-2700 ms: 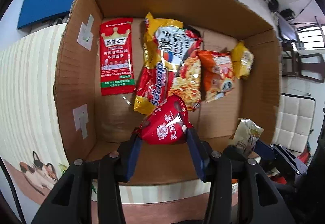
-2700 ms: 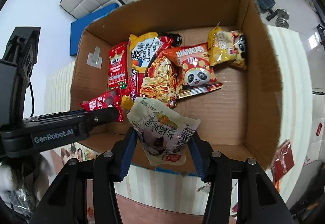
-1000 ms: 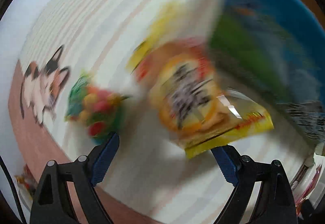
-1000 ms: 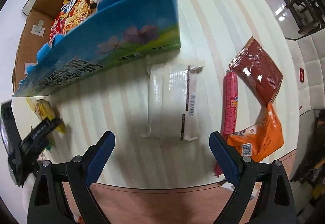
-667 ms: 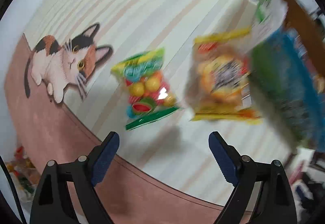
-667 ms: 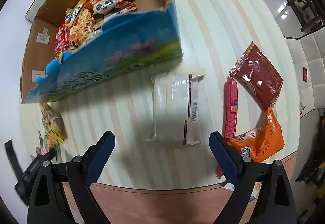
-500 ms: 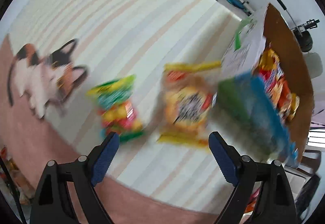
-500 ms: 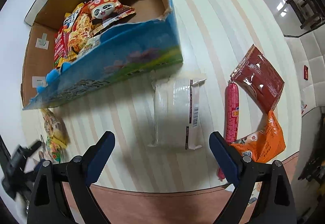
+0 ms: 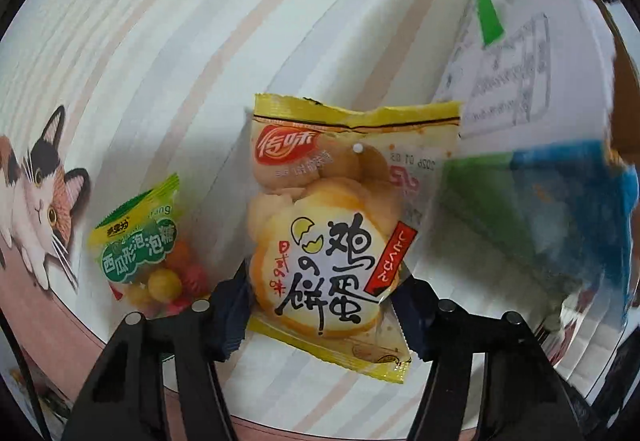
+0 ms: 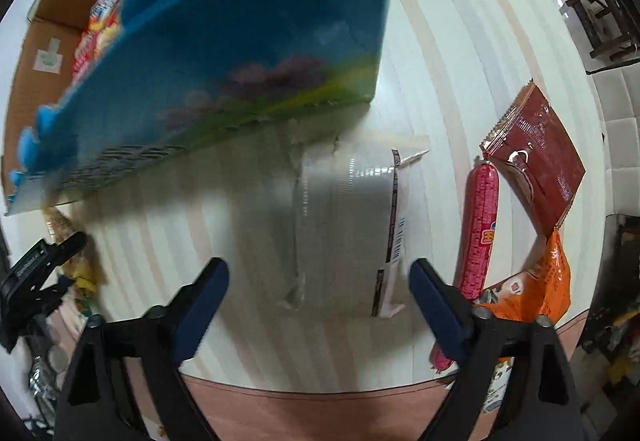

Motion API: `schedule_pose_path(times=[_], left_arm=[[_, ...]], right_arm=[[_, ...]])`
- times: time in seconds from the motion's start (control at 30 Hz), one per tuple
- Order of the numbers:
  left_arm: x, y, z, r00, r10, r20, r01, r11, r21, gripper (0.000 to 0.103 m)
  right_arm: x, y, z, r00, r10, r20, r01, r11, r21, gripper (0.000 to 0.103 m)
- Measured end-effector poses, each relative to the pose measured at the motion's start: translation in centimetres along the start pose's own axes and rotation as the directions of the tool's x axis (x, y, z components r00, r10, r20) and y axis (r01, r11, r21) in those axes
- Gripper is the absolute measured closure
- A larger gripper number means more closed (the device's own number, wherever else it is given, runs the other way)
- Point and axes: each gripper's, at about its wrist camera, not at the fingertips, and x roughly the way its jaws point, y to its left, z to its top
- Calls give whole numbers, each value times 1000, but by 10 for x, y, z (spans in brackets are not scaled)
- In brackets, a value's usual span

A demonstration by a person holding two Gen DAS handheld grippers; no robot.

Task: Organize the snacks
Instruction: 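Grasp the yellow egg-cake bag with the left tool while the right tool grasps the white bar packet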

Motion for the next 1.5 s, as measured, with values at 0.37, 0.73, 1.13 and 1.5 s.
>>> schedule_pose_path(times=[0.37,0.73,1.13,1.5], left_arm=[[-4,-13,-77,994,111,-16,-106,976,188,46],[6,-17,-164,982,183,-47,-154,919,363,46],[10,-53,-143,978,197,-72,-158,916,369,41],[28,-79,-131,978,193,-76,-156,926,343,33]], right_arm=[[7,-9,-32,998,-54,-32,51,995,-82,52],[23,-14,-109,989,-56,-136,30,983,-184,52],[35,-12,-129,990,-73,-119,53,985,-164,45],[43,1,-112,989,-94,-116,75,985,-158,39]])
